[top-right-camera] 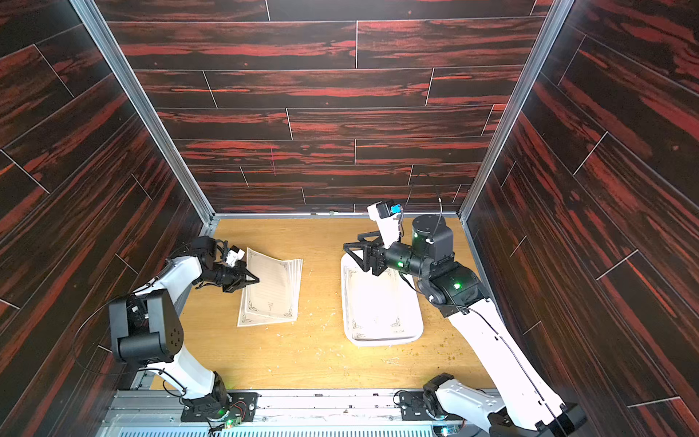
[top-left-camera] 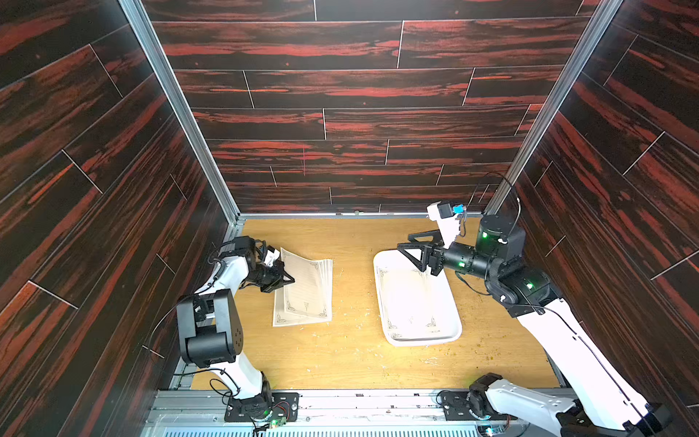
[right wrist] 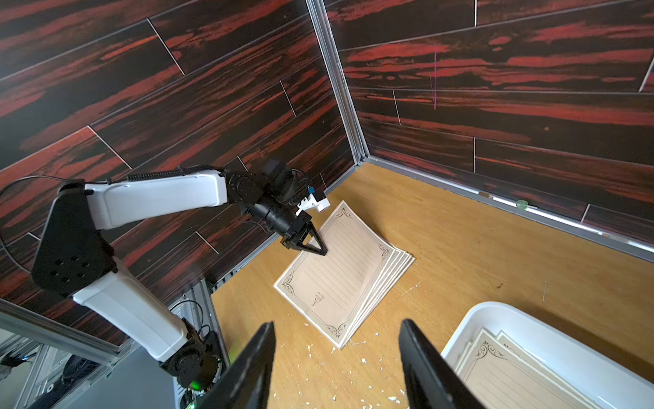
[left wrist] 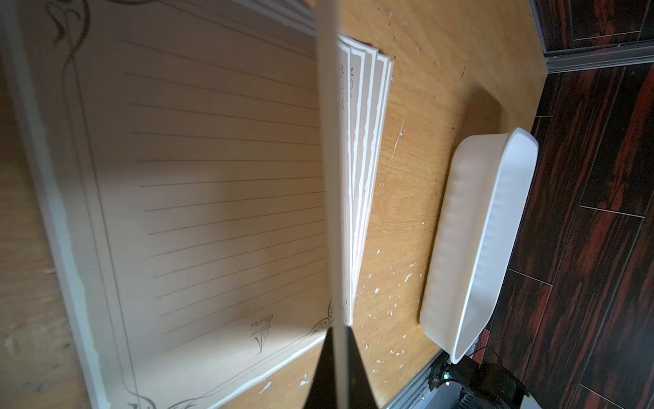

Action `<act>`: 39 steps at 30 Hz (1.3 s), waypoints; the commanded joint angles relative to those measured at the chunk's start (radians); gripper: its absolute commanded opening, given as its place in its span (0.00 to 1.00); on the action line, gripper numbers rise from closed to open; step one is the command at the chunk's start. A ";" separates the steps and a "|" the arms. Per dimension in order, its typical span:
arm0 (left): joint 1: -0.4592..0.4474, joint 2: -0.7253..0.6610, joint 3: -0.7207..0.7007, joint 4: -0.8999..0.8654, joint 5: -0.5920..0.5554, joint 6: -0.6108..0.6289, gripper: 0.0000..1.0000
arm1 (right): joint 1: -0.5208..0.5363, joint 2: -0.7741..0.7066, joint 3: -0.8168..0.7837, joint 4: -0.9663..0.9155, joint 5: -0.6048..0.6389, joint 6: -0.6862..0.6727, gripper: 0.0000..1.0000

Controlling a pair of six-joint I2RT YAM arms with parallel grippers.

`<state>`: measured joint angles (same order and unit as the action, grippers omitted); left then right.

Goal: Take out the stationery paper from the storage box
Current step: Place the stationery paper at the center of the board.

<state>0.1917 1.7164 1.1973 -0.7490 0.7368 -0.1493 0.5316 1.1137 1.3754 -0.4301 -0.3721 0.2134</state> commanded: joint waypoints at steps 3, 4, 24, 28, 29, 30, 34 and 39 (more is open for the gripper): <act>0.011 0.057 0.055 -0.086 -0.067 0.053 0.00 | -0.002 0.000 0.025 -0.029 -0.011 0.010 0.59; 0.014 0.065 0.060 -0.089 -0.073 0.054 0.00 | -0.002 0.000 0.024 -0.031 -0.011 0.010 0.59; 0.024 0.116 0.084 -0.089 -0.184 0.033 0.00 | -0.002 0.011 0.026 -0.050 -0.011 0.006 0.59; 0.026 0.127 0.086 -0.095 -0.243 0.022 0.07 | -0.002 0.015 0.019 -0.041 -0.001 0.001 0.59; 0.025 0.129 0.089 -0.098 -0.254 0.020 0.09 | -0.002 0.019 0.023 -0.043 0.001 -0.001 0.59; 0.025 0.129 0.090 -0.098 -0.269 0.019 0.12 | -0.002 0.024 0.028 -0.048 0.004 -0.005 0.59; 0.027 0.122 0.090 -0.095 -0.323 0.011 0.22 | -0.002 0.036 0.039 -0.059 0.011 -0.007 0.59; 0.029 0.101 0.083 -0.088 -0.378 0.007 0.28 | -0.002 0.037 0.031 -0.064 0.016 -0.006 0.59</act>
<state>0.2119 1.8381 1.2663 -0.8040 0.4191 -0.1421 0.5316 1.1515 1.3869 -0.4744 -0.3622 0.2165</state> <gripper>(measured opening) 0.278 0.587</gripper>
